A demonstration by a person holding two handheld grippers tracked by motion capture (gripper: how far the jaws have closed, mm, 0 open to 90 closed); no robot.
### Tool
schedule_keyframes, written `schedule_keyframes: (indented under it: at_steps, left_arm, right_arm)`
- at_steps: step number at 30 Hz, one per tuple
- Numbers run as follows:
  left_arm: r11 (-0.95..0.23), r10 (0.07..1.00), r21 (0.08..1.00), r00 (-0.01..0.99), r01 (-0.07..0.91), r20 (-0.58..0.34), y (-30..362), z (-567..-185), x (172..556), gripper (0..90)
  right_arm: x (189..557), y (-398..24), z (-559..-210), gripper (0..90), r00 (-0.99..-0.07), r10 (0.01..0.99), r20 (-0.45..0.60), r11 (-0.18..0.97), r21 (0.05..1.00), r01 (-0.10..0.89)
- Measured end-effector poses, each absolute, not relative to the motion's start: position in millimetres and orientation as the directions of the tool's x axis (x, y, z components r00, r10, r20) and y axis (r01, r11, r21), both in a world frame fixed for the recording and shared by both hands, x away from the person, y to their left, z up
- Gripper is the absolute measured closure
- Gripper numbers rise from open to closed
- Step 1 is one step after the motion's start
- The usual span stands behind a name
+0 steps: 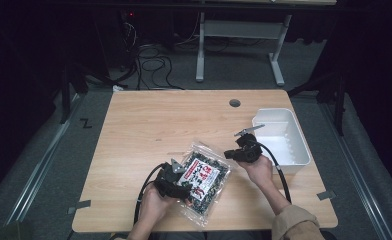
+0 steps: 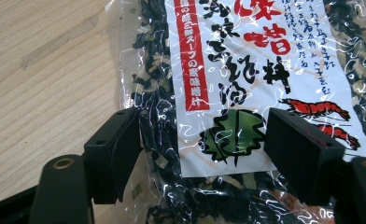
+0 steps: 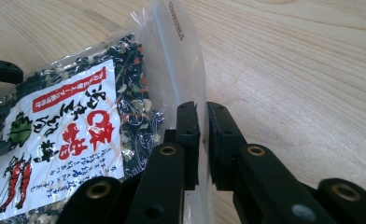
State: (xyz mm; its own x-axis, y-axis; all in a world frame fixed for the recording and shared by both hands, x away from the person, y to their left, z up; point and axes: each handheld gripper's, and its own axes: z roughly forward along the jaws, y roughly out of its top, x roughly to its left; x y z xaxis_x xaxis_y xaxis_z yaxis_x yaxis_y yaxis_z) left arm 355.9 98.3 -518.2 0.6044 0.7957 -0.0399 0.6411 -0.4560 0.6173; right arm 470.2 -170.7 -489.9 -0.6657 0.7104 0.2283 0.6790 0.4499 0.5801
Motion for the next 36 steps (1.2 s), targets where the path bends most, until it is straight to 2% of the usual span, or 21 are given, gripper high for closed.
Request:
schedule_keyframes:
  at_steps: [11,36]
  left_arm:
    - [-0.43,0.806,0.617,0.588,0.659,-0.066,101.6,-519.3,357.7,24.6]
    - [-0.396,0.825,0.625,0.559,0.672,-0.078,109.1,-516.7,358.2,26.9]
  right_arm:
    - [466.1,-170.1,-484.5,90.0,-0.694,0.692,0.199,0.473,0.6,0.645]
    - [459.5,-195.0,-446.5,90.0,-0.694,0.708,0.131,0.46,0.66,0.594]
